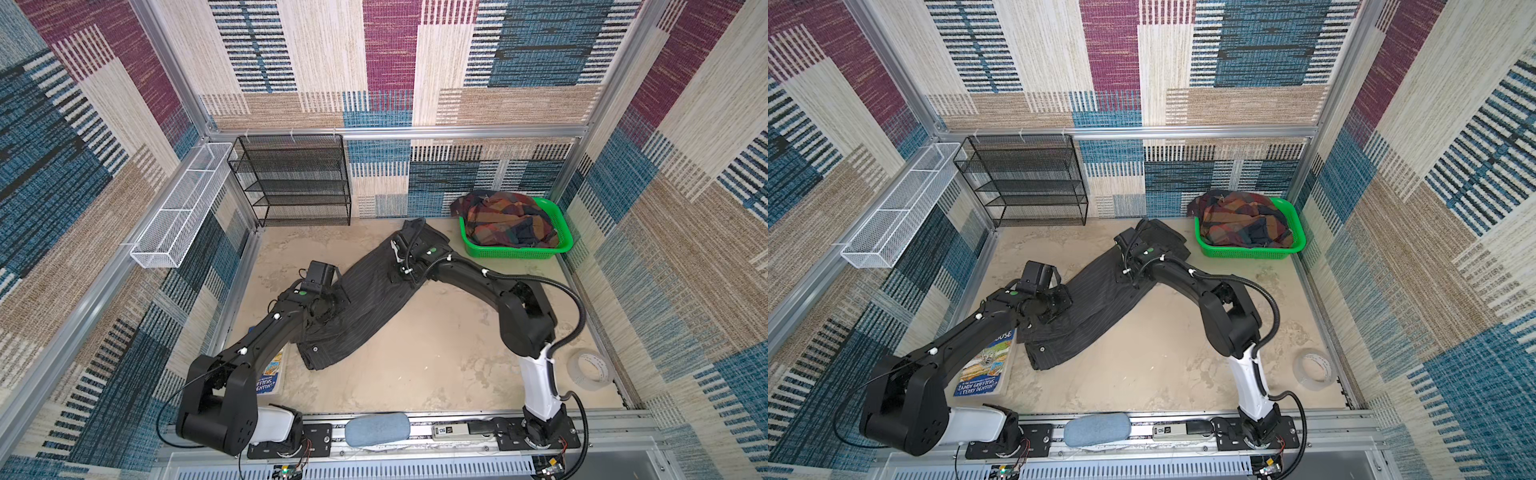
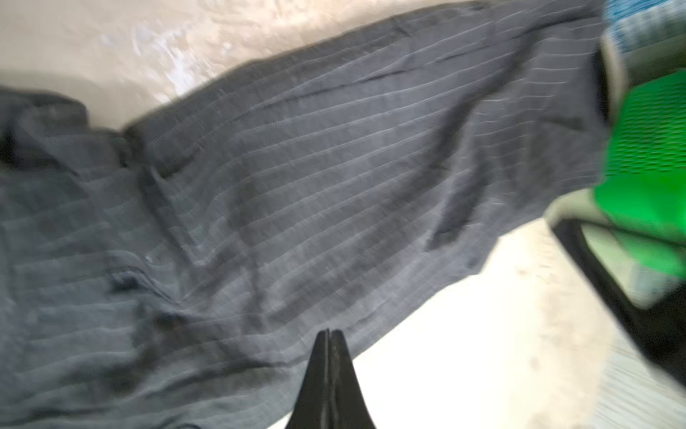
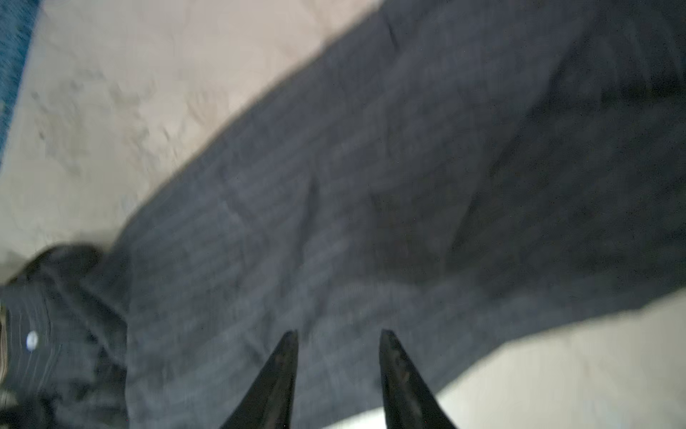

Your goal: Fold and stack the long sleeve shirts

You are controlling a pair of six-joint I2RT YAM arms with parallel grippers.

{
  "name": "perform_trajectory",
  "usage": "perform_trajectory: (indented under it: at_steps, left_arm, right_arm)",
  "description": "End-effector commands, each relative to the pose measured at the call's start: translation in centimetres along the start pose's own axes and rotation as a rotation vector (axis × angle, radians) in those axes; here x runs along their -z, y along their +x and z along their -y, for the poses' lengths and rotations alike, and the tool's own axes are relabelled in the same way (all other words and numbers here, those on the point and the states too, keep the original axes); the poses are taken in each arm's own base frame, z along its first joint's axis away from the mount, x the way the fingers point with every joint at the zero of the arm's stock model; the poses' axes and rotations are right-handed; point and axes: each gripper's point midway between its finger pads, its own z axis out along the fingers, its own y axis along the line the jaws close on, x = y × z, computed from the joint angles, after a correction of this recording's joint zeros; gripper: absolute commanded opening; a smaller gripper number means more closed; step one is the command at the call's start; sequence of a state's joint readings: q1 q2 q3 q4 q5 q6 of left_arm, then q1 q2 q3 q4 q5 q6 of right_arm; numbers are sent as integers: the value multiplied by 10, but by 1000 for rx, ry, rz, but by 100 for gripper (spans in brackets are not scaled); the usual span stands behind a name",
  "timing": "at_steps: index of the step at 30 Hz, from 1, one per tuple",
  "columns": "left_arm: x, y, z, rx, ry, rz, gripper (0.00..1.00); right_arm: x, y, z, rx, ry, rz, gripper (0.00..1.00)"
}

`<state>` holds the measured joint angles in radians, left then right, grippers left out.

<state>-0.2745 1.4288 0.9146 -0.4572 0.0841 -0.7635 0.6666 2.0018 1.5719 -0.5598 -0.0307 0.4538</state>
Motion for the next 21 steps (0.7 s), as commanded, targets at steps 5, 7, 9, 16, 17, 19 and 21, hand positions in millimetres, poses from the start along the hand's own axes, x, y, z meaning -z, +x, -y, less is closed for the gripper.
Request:
perform_trajectory:
  at_steps: [5, 7, 9, 16, 17, 19, 21]
  left_arm:
    - [-49, 32, -47, -62, -152, -136, 0]
    - [-58, 38, -55, -37, -161, -142, 0]
    - [-62, 43, -62, -11, -174, -141, 0]
    - [-71, 65, -58, 98, -140, -174, 0]
    - [-71, 70, -55, 114, -133, -183, 0]
    - [-70, 78, -46, 147, -119, -188, 0]
    - [-66, 87, -38, 180, -98, -188, 0]
  right_arm:
    - [2, 32, 44, -172, 68, 57, 40]
    - [-4, 23, 41, -155, 64, 62, 38]
    - [-5, 7, 31, -131, 34, 83, 38]
    - [-7, -11, 3, -98, -61, 75, 38]
    - [-13, -8, 2, -101, -66, 60, 38]
    - [-25, -2, 3, -112, -68, 40, 38]
    - [-37, 5, 8, -130, -70, 22, 38]
